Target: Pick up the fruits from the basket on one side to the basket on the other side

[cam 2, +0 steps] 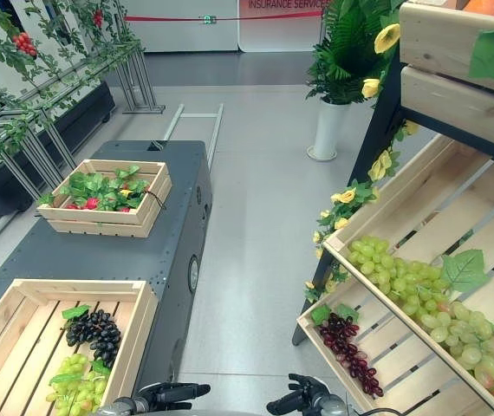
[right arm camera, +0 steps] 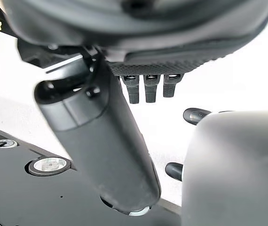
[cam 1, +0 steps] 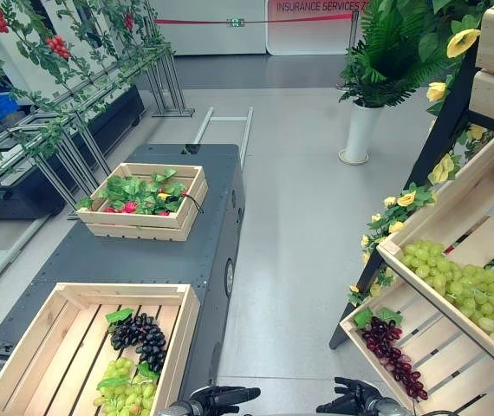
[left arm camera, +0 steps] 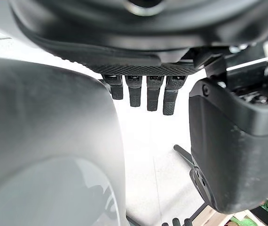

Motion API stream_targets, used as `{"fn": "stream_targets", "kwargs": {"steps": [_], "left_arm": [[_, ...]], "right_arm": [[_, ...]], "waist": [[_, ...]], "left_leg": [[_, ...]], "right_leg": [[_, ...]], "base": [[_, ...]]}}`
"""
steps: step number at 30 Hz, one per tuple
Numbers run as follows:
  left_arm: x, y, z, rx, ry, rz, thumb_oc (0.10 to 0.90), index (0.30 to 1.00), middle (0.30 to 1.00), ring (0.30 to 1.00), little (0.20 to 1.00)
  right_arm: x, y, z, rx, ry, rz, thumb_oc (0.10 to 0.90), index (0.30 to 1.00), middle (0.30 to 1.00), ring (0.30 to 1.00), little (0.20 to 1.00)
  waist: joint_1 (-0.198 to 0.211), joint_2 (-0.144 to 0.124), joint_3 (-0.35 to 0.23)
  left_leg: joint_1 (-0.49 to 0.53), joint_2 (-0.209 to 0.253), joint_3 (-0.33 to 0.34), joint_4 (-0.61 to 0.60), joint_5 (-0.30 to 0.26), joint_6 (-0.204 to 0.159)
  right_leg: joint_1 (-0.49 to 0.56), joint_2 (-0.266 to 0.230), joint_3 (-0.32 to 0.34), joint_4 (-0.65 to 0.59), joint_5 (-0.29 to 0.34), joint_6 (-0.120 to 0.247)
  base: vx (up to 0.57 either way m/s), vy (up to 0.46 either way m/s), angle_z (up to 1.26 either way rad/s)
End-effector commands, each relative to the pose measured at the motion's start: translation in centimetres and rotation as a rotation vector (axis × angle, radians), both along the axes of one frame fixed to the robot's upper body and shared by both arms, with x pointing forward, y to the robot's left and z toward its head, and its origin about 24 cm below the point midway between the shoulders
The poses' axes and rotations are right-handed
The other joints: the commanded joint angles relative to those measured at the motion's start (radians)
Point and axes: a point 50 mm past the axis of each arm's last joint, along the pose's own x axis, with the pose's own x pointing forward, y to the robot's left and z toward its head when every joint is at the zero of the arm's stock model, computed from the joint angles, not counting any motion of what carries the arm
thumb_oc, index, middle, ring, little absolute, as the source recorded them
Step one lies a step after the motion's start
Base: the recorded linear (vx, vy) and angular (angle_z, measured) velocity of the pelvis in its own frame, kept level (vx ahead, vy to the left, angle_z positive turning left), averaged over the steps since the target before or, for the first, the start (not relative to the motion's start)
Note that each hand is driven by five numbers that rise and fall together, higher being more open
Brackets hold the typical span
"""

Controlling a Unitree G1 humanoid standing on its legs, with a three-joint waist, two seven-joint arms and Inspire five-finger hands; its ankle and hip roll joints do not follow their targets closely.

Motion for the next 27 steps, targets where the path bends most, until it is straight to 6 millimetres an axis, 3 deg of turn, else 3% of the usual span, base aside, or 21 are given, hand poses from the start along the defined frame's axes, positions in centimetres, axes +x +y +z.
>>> {"fn": "stream_targets", "kwargs": {"steps": [1,8,12,16,22,24,27], "left_arm": [[2.5,-1.7,0.4,-0.04,-0.046,-0.057,0.8,0.9,0.9,0.9,0.9],[3.0,-1.6,0.6,-0.045,-0.078,-0.071,0.8,0.9,0.9,0.9,0.9],[5.4,-1.8,1.8,-0.073,-0.222,-0.039,0.8,0.9,0.9,0.9,0.9],[9.0,-1.9,4.5,-0.065,-0.45,-0.073,0.8,0.9,0.9,0.9,0.9],[14.1,-1.2,10.3,0.019,-0.772,-0.077,0.8,0.9,0.9,0.9,0.9],[16.0,0.2,14.0,0.124,-0.957,-0.059,0.8,0.9,0.9,0.9,0.9],[16.5,1.7,16.0,0.235,-1.058,-0.061,0.8,0.9,0.9,0.9,0.9]], "right_arm": [[1.2,0.4,0.2,-0.008,-0.017,0.087,0.8,0.9,0.9,0.9,0.9],[1.3,0.3,0.3,-0.01,-0.016,0.096,0.8,0.9,0.9,0.9,0.9],[1.5,0.2,0.4,-0.012,-0.015,0.103,0.8,0.9,0.9,0.9,0.9],[1.6,-0.3,0.6,-0.019,-0.013,0.113,0.8,0.9,0.9,0.9,0.9],[1.5,-1.0,0.8,-0.034,-0.018,0.113,0.8,0.9,0.9,0.9,0.9],[1.1,-1.3,0.8,-0.037,-0.03,0.085,0.8,0.9,0.9,0.9,0.9],[0.8,-1.4,0.7,-0.035,-0.032,0.078,0.8,0.9,0.9,0.9,0.9]], "waist": [[0.015,-0.007,0.017],[0.013,-0.004,0.017],[0.013,-0.001,0.019],[0.02,0.005,0.027],[0.036,0.01,0.037],[0.051,0.008,0.041],[0.059,0.005,0.044]], "left_leg": [[0.044,-0.066,0.05,0.009,-0.136,0.017],[0.041,-0.065,0.049,0.009,-0.135,0.016],[0.039,-0.065,0.047,0.009,-0.132,0.011],[0.03,-0.064,0.042,0.009,-0.125,0.009],[0.013,-0.065,0.027,0.009,-0.115,0.008],[0.003,-0.068,0.014,0.009,-0.11,0.009],[0.002,-0.069,0.01,0.009,-0.109,0.009]], "right_leg": [[-0.031,0.002,0.027,0.03,-0.035,0.021],[-0.032,0.005,0.029,0.028,-0.034,0.021],[-0.032,0.005,0.03,0.027,-0.032,0.022],[-0.039,0.004,0.025,0.027,-0.028,0.022],[-0.044,0.0,0.011,0.022,-0.024,0.021],[-0.046,-0.002,-0.001,0.019,-0.023,0.018],[-0.044,-0.003,-0.008,0.019,-0.024,0.016]], "base": [[0.0,0.0,0.0],[0.0,0.0,0.0],[0.0,0.0,0.0],[-0.01,0.0,0.0],[-0.02,0.005,0.07],[-0.03,0.0,0.11],[0.0,0.0,0.08]]}}
